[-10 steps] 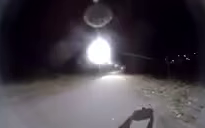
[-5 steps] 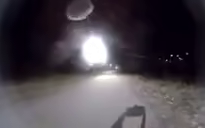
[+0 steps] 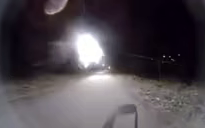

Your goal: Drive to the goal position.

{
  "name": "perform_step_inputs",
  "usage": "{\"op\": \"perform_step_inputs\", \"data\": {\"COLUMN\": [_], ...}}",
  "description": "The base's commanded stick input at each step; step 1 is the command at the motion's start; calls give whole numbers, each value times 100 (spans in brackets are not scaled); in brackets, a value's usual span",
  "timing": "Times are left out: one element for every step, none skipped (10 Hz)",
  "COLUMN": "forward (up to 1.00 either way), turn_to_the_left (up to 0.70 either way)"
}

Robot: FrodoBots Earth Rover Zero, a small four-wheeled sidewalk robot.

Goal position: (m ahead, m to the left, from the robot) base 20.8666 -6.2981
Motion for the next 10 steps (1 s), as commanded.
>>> {"op": "perform_step_inputs", "data": {"forward": [100,100,100,100,100,100,100,100,100,100], "turn_to_the_left": [0,0,0,0,0,0,0,0,0,0]}}
